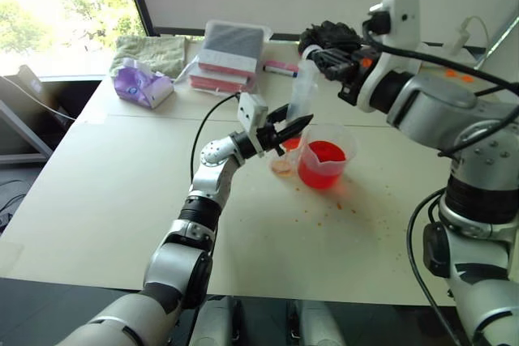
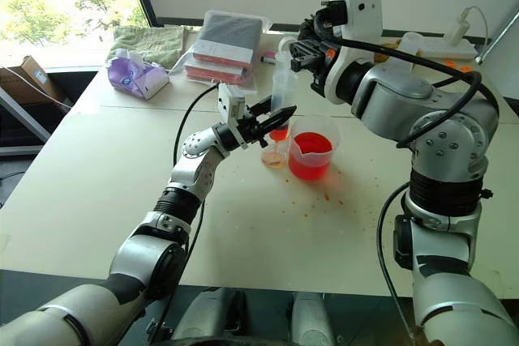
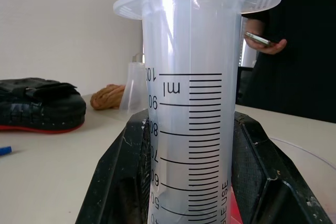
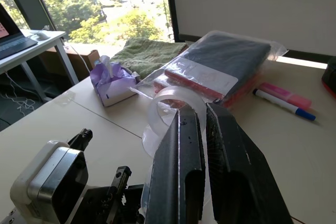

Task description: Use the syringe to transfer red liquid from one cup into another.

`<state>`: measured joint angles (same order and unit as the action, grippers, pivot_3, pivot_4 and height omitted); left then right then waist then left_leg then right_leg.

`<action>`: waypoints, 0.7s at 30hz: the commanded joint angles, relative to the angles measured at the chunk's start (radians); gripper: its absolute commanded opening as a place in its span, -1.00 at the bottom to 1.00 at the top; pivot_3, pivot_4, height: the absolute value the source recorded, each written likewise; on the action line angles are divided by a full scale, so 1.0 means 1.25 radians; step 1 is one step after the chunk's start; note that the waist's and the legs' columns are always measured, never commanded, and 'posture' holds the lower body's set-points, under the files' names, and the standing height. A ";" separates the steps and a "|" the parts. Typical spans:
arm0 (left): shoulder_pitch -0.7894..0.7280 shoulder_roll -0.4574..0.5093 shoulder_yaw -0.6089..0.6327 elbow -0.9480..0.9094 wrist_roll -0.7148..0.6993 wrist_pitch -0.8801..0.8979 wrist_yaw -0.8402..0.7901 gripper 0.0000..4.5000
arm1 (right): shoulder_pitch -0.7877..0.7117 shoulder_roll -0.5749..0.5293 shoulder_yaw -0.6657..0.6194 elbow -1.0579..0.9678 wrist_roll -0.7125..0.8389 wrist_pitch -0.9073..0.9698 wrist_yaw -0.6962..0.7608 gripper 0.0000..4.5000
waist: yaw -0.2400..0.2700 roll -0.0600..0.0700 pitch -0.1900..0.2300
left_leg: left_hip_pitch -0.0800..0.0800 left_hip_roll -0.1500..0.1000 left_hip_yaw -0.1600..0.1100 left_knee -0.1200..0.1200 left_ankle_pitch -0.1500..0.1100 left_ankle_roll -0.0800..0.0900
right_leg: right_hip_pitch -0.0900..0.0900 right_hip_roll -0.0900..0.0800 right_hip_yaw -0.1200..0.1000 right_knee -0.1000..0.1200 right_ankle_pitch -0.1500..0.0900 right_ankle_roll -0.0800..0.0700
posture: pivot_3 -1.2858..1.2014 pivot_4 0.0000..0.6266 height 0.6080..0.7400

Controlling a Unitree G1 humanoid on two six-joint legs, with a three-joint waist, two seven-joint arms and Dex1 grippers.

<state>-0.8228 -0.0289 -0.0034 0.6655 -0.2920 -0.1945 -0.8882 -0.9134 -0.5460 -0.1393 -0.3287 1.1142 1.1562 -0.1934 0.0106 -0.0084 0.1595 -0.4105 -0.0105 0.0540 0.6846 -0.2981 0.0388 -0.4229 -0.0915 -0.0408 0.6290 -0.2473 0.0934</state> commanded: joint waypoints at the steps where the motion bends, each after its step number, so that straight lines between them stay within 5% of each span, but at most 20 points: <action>1: -0.045 -0.012 0.003 -0.018 -0.007 -0.026 0.003 -0.35 | -0.011 0.028 0.017 -0.037 0.039 0.035 0.026 -0.99 | 0.000 0.000 0.000 | 0.000 0.000 0.000 0.000 0.000 0.000 | 0.000 0.000 0.000 0.000 0.000 0.000 | 0.03 -0.52 1.00; 21: -0.053 -0.001 0.015 -0.026 -0.002 -0.029 0.015 -0.35 | 0.097 0.055 0.050 -0.065 -0.026 0.060 0.109 -0.99 | 0.001 0.000 0.000 | 0.000 0.000 0.000 0.000 0.000 0.000 | 0.000 0.000 0.000 0.000 0.000 0.000 | 0.03 -0.52 1.00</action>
<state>-0.8255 -0.0191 -0.0075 0.6854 -0.2683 -0.2114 -0.8954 -0.8241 -0.5065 -0.1509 -0.3894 1.0370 1.1798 -0.1271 0.0113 -0.0080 0.1592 -0.4104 -0.0105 0.0539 0.6845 -0.2981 0.0388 -0.4228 -0.0916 -0.0408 0.6291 -0.2473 0.0934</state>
